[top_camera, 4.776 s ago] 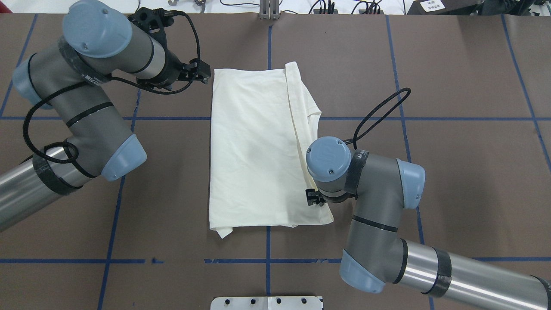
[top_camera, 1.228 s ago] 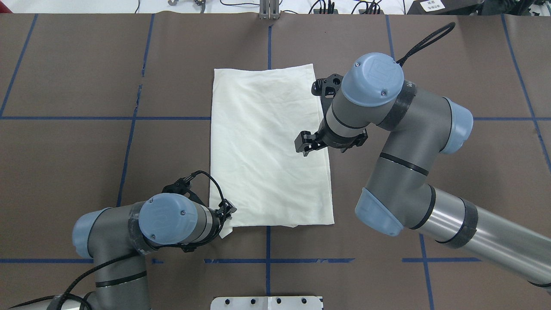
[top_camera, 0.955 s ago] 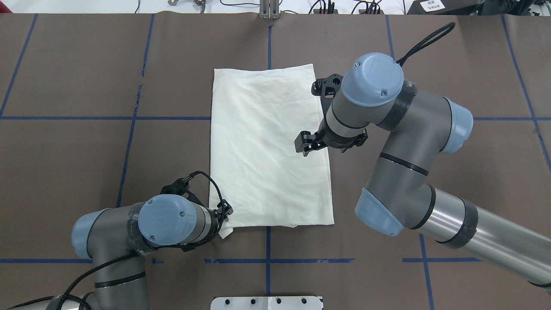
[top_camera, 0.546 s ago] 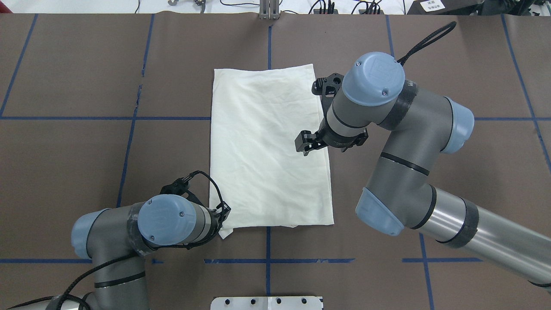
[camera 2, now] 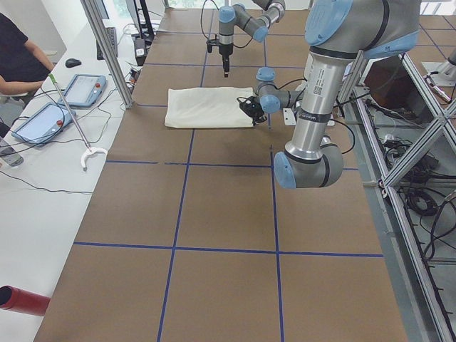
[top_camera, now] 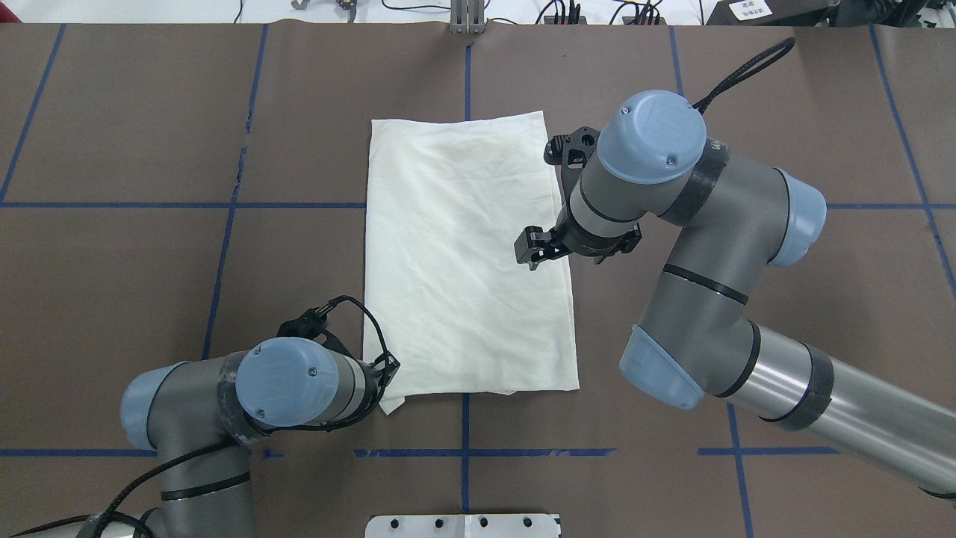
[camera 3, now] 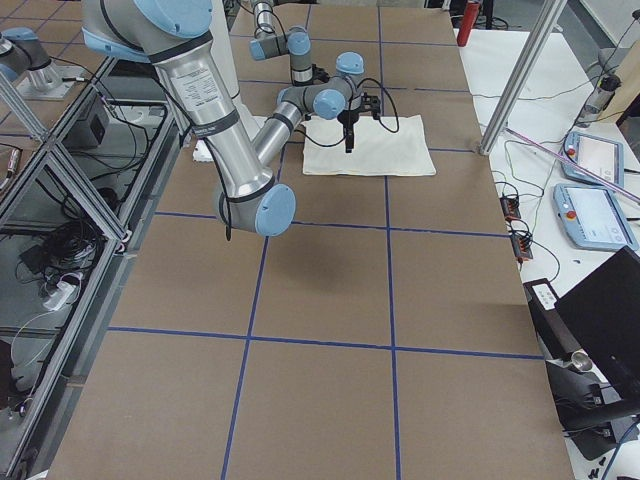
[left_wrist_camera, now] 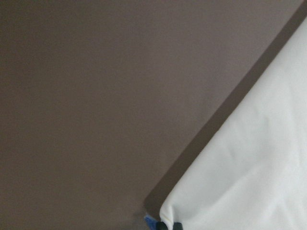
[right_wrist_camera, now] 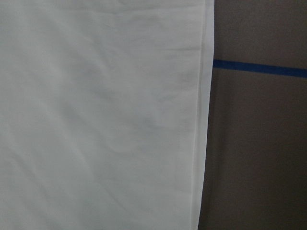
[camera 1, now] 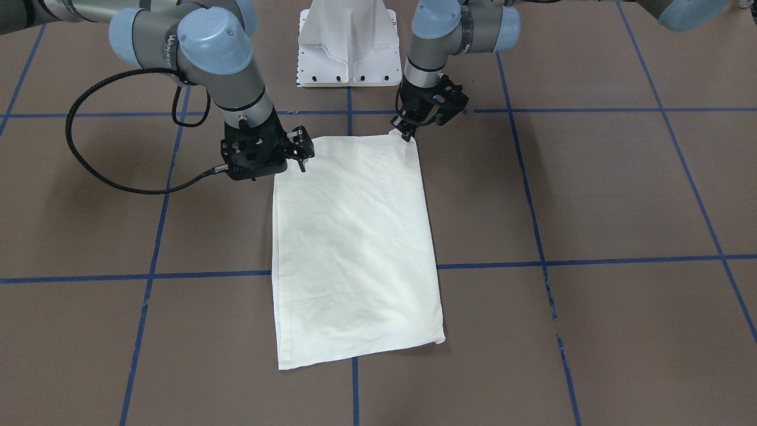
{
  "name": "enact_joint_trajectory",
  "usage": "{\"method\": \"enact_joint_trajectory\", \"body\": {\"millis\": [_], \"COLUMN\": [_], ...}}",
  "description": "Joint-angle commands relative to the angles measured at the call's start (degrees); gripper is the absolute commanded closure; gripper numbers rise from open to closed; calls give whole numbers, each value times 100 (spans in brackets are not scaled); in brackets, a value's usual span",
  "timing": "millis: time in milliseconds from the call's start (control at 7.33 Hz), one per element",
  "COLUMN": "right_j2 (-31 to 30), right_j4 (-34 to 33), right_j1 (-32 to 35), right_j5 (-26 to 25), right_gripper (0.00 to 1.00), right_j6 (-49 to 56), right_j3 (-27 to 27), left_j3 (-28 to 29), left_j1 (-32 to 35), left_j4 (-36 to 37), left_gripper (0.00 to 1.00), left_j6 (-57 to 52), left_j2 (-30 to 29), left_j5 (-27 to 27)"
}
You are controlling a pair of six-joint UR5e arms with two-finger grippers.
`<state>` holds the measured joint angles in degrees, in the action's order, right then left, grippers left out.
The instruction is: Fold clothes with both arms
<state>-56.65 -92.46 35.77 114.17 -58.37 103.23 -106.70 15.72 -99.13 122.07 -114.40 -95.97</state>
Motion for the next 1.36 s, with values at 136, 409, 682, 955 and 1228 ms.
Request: {"method": "enact_joint_trajectory", "body": {"millis": [136,409,682,955,1228], "right_j2": [-170,-250,-259,-224,-197], "right_j4": [9,9,9,9,9], "right_j1": [-322,-797,-1516,-1906,-1977], "right_j5": [-26,-270,-1269,-1686,-1740], "right_gripper": [0,0,0,0,0], "right_j6": [-1117,-2636,-4410,-4876,-4850], "right_j3": [223,461,470,348,84], "left_j3": [-123,-114,-106,-97,-105], "left_j1": [2,2,2,2,2], "left_j4": [17,17,17,8,-1], "left_gripper": [100,100,100,100,100], "left_j6": [-376,-500,-535,-632,-632], "left_j2": [5,14,-3,-12,-21], "left_j5": [-27,-54,-62,-71,-80]}}
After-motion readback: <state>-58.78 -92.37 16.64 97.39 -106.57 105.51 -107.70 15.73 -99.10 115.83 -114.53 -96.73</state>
